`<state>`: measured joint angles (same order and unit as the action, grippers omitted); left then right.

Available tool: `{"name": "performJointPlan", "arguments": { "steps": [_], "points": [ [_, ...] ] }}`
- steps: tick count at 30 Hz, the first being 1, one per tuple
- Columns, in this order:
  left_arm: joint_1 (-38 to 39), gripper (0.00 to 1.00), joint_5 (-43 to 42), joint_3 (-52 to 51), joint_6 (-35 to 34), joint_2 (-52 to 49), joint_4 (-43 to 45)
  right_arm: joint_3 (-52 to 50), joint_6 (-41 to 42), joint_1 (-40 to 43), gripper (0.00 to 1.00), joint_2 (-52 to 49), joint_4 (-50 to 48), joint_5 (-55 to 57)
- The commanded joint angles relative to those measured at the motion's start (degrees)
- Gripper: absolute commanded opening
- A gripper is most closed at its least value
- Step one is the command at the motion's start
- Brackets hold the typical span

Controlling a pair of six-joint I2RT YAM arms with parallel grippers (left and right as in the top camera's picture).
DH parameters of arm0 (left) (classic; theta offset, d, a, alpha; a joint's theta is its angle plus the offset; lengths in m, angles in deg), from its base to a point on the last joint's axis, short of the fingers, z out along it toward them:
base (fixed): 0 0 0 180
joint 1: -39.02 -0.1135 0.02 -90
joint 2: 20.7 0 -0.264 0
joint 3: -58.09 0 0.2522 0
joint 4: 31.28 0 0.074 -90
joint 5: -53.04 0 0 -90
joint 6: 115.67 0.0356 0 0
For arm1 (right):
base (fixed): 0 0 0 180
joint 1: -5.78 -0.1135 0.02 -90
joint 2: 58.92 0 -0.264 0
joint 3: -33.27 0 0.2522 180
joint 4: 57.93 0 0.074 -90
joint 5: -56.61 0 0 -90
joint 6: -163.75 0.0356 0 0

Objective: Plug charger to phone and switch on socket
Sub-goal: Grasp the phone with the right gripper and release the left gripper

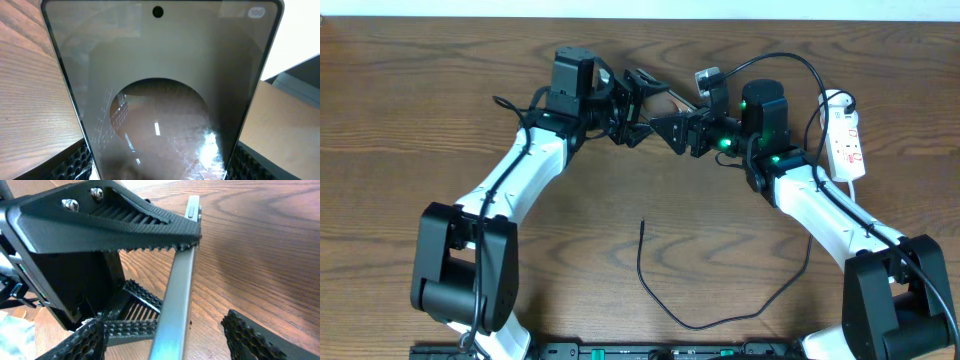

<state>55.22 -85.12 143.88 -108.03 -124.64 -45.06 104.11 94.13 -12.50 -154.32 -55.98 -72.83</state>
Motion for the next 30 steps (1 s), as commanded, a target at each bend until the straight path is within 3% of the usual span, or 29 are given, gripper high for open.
{"name": "performJointPlan", "arguments": {
  "steps": [1,6,20,24,28,30],
  "points": [
    [0.11,0.07,-1.97,0.5,-0.11,0.85,0.5,1.05,-0.26,-0.26,0.68,-0.13,-0.13,0.55],
    [0.39,0.07,-1.97,0.5,-0.5,0.85,0.5,1.05,-0.26,-0.26,0.63,-0.13,-0.13,0.61],
    [0.66,0.07,-1.95,0.5,-0.5,0.85,0.5,1.05,-0.26,-0.26,0.37,-0.15,0.02,1.62],
    [0.66,0.07,-1.97,0.5,-0.48,0.85,0.5,1.05,-0.26,-0.26,0.25,-0.15,0.02,1.6],
    [0.66,0.07,-2.16,0.5,-0.46,0.85,0.5,1.05,-0.26,-0.31,0.06,-0.15,0.02,1.6],
    [0.66,0.07,-2.14,0.5,-0.46,0.85,0.5,1.05,-0.26,-0.31,0.02,-0.15,0.02,1.6]
  ]
}}
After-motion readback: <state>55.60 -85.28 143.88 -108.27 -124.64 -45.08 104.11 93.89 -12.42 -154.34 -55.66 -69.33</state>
